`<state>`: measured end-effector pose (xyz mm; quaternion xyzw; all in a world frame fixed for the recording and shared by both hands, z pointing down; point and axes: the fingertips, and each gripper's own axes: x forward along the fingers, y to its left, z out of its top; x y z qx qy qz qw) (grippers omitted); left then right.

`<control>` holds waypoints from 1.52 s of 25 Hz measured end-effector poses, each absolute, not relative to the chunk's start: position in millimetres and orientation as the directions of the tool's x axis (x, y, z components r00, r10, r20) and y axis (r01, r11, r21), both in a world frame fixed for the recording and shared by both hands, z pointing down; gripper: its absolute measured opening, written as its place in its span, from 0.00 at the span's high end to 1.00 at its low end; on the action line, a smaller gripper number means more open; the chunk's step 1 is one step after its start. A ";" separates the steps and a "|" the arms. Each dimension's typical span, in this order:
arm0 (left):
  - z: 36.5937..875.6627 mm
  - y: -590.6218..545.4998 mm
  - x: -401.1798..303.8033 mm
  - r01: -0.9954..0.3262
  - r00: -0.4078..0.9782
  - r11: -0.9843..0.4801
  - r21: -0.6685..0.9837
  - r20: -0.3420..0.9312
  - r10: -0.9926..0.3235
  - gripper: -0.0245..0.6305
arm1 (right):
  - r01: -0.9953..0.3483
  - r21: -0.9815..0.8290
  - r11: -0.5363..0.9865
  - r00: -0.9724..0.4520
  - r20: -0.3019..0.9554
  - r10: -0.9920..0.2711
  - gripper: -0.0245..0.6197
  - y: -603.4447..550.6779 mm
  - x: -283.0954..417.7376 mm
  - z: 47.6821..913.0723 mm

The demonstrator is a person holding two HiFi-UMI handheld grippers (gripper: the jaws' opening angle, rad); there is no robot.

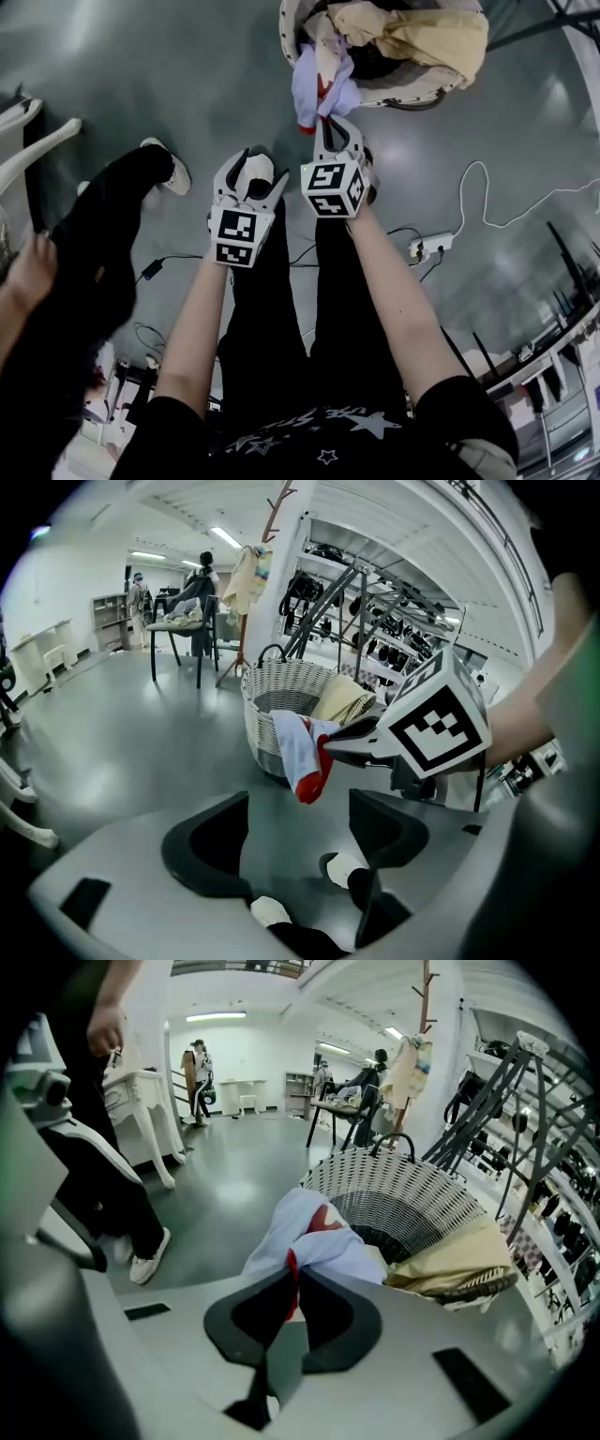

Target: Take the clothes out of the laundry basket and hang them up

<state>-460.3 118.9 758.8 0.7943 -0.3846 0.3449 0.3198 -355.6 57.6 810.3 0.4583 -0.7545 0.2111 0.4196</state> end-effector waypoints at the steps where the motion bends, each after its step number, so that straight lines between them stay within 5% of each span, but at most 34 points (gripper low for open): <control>1: 758.6 119.1 -455.2 -0.833 0.465 -0.498 0.243 0.795 -0.390 0.45 | -0.868 0.046 0.494 -0.246 0.824 -0.510 0.92 60.1 -353.9 806.4; 11: 775.7 112.0 -411.7 -0.845 0.438 -0.484 0.228 0.814 -0.381 0.45 | -0.873 -0.111 0.475 -0.375 0.776 -0.507 0.92 66.9 -319.6 769.6; 24: 820.7 90.9 -389.5 -0.896 0.443 -0.194 0.399 0.826 -0.348 0.46 | -0.892 -0.240 0.382 -0.428 0.716 -0.551 0.92 72.7 -276.0 748.2; 31: 820.2 90.1 -388.4 -0.893 0.450 -0.193 0.407 0.833 -0.323 0.70 | -0.890 -0.242 0.387 -0.435 0.708 -0.556 0.92 72.1 -264.0 742.1; 34: 814.7 86.5 -384.8 -0.889 0.455 -0.226 0.399 0.829 -0.326 0.91 | -0.896 -0.243 0.372 -0.426 0.708 -0.564 0.92 71.5 -257.0 740.3; 38: 789.3 83.4 -384.5 -0.869 0.493 -0.238 0.434 0.792 -0.359 0.92 | -0.912 -0.236 0.336 -0.399 0.707 -0.584 0.92 71.1 -243.2 729.2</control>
